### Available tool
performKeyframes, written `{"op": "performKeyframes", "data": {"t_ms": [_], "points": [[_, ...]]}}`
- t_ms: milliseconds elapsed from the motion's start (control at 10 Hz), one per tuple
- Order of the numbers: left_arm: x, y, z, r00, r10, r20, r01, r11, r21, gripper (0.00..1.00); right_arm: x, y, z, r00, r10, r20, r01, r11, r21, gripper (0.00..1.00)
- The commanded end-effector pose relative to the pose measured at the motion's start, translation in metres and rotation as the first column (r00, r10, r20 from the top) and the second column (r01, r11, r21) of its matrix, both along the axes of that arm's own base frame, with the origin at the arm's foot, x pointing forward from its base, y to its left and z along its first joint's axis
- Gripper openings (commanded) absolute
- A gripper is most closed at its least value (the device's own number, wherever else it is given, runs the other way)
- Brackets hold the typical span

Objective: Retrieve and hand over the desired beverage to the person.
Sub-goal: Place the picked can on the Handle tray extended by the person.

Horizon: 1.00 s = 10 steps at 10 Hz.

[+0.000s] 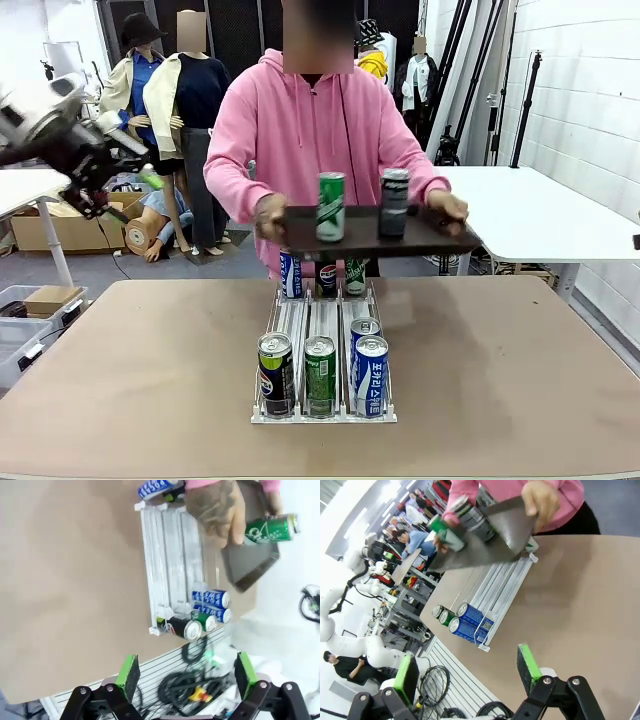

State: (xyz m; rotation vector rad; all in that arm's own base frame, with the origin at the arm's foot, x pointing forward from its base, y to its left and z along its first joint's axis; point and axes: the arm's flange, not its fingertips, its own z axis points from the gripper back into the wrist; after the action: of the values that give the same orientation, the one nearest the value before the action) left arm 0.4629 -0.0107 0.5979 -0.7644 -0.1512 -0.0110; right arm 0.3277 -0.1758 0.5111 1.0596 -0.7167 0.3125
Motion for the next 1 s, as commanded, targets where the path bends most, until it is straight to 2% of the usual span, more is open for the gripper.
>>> {"op": "performKeyframes", "data": {"t_ms": [0, 200, 300, 500, 900], "points": [[-0.002, 0.040, -0.005, 0.997, 0.051, 0.062, -0.037, 0.979, -0.202, 1.00, 0.002, 0.001, 0.002, 1.000, 0.000, 0.020, -0.001, 1.000, 0.024, 1.00], [-0.007, 0.093, -0.022, 0.987, 0.139, 0.077, -0.099, 0.916, -0.390, 1.00, 0.002, 0.001, 0.002, 1.000, 0.000, 0.020, -0.001, 1.000, 0.024, 1.00], [-0.009, 0.108, -0.032, 0.984, 0.159, 0.075, -0.111, 0.891, -0.440, 1.00, 0.002, 0.001, 0.002, 1.000, 0.000, 0.020, -0.001, 1.000, 0.024, 1.00], [-0.009, 0.123, -0.054, 0.986, 0.158, 0.058, -0.109, 0.865, -0.490, 1.00, 0.002, 0.001, 0.002, 1.000, 0.000, 0.020, -0.001, 1.000, 0.024, 1.00], [-0.009, 0.134, -0.111, 0.988, 0.115, 0.101, -0.043, 0.839, -0.542, 1.00, 0.002, 0.001, 0.002, 1.000, 0.000, 0.020, -0.001, 1.000, 0.024, 1.00]]}}
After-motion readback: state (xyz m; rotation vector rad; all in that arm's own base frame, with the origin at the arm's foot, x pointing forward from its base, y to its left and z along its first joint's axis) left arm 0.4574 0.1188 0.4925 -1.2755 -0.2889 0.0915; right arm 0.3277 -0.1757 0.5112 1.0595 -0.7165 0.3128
